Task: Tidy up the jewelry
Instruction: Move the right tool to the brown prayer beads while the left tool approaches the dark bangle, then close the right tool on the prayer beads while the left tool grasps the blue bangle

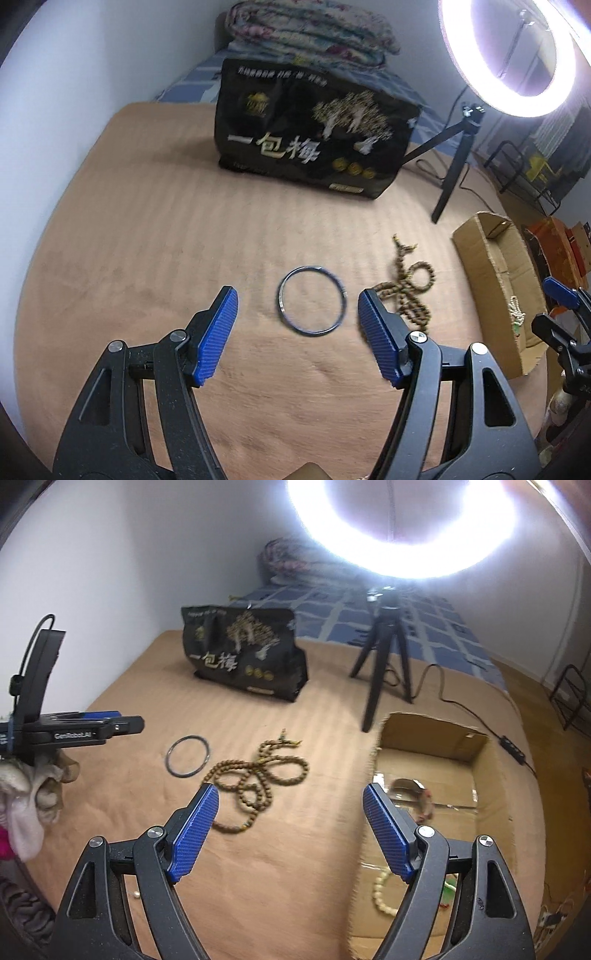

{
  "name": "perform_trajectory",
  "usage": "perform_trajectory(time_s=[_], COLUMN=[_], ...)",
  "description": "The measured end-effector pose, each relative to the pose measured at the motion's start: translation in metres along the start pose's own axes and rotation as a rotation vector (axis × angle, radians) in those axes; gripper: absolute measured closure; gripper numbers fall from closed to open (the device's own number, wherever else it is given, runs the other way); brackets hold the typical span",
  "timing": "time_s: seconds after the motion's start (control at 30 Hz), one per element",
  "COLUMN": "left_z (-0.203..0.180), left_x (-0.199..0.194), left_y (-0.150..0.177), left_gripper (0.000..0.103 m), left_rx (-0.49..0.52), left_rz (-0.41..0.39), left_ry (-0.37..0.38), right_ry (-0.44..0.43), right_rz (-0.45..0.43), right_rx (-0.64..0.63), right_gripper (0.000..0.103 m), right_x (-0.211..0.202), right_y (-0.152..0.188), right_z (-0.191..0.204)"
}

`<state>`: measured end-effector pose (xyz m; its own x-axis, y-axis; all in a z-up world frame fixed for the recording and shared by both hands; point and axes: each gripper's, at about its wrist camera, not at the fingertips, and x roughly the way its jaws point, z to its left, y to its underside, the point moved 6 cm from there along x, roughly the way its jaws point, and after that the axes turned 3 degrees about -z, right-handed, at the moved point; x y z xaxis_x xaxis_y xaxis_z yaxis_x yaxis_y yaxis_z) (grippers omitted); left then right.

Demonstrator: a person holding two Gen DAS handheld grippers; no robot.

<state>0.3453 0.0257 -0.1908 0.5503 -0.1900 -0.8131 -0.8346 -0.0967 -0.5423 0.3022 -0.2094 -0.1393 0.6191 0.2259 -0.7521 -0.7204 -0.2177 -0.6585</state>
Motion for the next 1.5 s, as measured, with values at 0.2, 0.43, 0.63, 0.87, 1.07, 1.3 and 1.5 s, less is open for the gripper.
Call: perform_trajectory(time_s=[0.2,0.43,0.63,0.87,1.07,1.3,1.5], left_z=[0.012,0.013,0.015,0.013,0.012,0.009,0.009], left_x=[0.026,0.048,0.065,0.08,0.093,0.1,0.104], left_y=[0.006,0.009,0.013,0.017,0.016,0.014,0.011], left_gripper=[0.036,0.043,0.049,0.055,0.06,0.071,0.091], left_rx=[-0.025,-0.015,-0.006,0.011,0.03,0.077,0.096], left_rz=[0.057,0.095,0.122,0.143,0.139,0.112,0.091], left_ry=[-0.002,0.0,0.001,0.012,-0.003,-0.024,-0.054], right_ry=[-0.035,-0.041,-0.024,-0.037,-0.038,-0.044,-0.04], right_rz=[0.087,0.207,0.269,0.3,0.317,0.327,0.315], right_rx=[-0.043,-0.114,-0.176,-0.144,-0.116,-0.08,-0.059], right_gripper=[0.023,0.023,0.023,0.023,0.023,0.023,0.023], right_x=[0.033,0.079,0.107,0.133,0.15,0.171,0.178], right_y=[-0.003,0.005,0.012,0.013,0.014,0.016,0.017], right_z=[0.022,0.043,0.052,0.05,0.048,0.048,0.044])
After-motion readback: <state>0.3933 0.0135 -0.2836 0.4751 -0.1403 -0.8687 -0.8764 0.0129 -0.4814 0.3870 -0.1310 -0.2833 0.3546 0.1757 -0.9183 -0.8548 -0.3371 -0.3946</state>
